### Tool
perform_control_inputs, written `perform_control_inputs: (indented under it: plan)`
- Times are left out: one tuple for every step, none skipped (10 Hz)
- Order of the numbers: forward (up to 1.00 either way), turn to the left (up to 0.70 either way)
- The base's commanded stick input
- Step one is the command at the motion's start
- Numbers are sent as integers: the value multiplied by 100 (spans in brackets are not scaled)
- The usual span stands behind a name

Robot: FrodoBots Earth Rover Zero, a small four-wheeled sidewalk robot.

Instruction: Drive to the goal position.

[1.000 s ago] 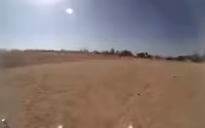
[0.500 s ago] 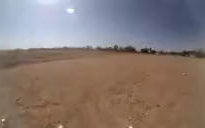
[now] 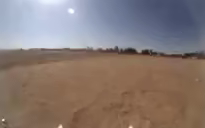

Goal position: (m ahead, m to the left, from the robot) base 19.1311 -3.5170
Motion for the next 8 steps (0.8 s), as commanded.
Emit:
perform_control_inputs:
  plan:
    - [100,-27]
    - [100,-27]
    - [100,-27]
    - [100,-27]
    - [100,-27]
    - [100,-27]
    - [100,-25]
    - [100,-3]
